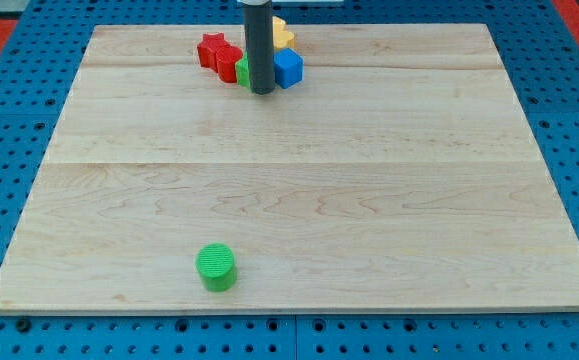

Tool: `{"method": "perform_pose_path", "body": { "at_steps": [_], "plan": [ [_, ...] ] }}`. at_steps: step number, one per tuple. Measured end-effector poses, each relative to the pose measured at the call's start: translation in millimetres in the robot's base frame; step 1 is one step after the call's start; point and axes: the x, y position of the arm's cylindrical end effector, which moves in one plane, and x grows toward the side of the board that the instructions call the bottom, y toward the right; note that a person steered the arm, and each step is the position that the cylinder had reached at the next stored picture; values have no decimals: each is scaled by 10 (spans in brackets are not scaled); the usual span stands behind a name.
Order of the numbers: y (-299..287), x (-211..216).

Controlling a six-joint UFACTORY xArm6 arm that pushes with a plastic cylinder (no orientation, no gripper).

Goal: Place the green circle at the bottom left corner of the board

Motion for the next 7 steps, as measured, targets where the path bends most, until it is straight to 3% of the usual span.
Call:
{"method": "perform_pose_path", "body": {
  "at_steps": [4,5,7],
  "plan": [
    [-22,0],
    [-22,387],
    [511,1763]
  ]
}}
